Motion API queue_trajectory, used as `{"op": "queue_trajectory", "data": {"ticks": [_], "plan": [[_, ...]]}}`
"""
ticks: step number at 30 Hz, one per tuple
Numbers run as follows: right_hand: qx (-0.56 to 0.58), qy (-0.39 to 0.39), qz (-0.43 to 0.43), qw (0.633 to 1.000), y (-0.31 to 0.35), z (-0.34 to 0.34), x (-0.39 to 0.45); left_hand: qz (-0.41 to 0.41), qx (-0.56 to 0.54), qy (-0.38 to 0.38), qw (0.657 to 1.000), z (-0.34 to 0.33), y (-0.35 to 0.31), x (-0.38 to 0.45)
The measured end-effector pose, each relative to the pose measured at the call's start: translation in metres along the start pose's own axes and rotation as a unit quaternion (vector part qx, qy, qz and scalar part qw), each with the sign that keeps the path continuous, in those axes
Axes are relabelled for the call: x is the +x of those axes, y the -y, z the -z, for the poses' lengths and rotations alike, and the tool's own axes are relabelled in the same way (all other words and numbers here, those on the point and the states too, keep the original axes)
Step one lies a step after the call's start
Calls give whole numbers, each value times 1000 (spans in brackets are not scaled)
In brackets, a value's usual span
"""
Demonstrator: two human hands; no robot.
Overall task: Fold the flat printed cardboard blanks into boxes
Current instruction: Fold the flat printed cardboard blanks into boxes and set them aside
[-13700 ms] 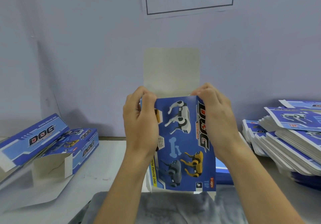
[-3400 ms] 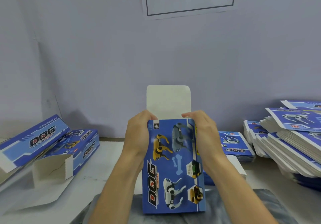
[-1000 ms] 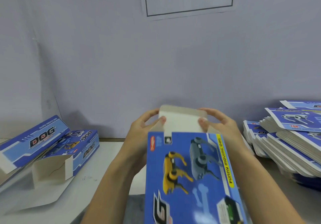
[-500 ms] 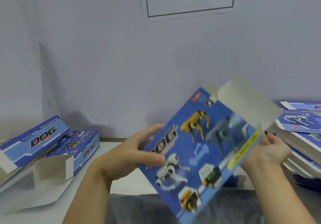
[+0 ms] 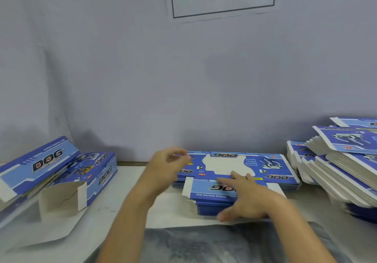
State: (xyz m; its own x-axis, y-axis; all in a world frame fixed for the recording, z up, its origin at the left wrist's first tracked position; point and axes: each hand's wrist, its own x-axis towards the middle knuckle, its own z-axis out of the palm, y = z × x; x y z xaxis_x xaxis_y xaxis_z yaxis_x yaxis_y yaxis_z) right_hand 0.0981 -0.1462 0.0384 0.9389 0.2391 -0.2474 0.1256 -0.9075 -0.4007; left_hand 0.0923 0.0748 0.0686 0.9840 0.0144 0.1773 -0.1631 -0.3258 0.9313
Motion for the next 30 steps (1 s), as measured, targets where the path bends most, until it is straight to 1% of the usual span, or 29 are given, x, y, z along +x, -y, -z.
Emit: {"op": "queue_trajectory", "data": {"ticks": [1, 3, 4, 6, 8, 11, 14, 18, 26, 28, 29, 30], "plan": [[-20, -15, -3, 1000, 2, 0, 0, -12, 80, 52, 995, -6, 3, -2], [-2, -69, -12, 998, 1, 4, -2, -11, 193, 150, 970, -19, 7, -5], [8, -89, -20, 996, -1, 6, -3, -6, 225, 180, 958, -23, 7, -7], [7, -104, -25, 994, -2, 8, -5, -5, 261, 194, 946, -29, 7, -9], [9, -120, -18, 993, -5, 10, -5, -9, 254, 184, 950, -29, 8, -8], [22, -162, -3, 987, -10, 11, -3, -15, 212, 153, 965, -25, 8, -7], [31, -141, -4, 990, -9, 11, -5, -28, 211, 117, 970, -22, 10, -5], [-10, -151, -9, 988, -8, 11, -3, -23, 205, 116, 972, -22, 10, -3], [-6, -175, 46, 983, -3, 12, -3, -53, 194, 72, 977, -20, 9, -1], [2, -189, 67, 980, -4, 13, -3, -73, 173, 45, 981, -18, 8, 0], [9, -197, 76, 977, -3, 13, -4, -91, 156, 17, 983, -18, 7, 0], [19, -206, 85, 975, -2, 14, -4, -117, 137, -29, 983, -18, 5, 1]]}}
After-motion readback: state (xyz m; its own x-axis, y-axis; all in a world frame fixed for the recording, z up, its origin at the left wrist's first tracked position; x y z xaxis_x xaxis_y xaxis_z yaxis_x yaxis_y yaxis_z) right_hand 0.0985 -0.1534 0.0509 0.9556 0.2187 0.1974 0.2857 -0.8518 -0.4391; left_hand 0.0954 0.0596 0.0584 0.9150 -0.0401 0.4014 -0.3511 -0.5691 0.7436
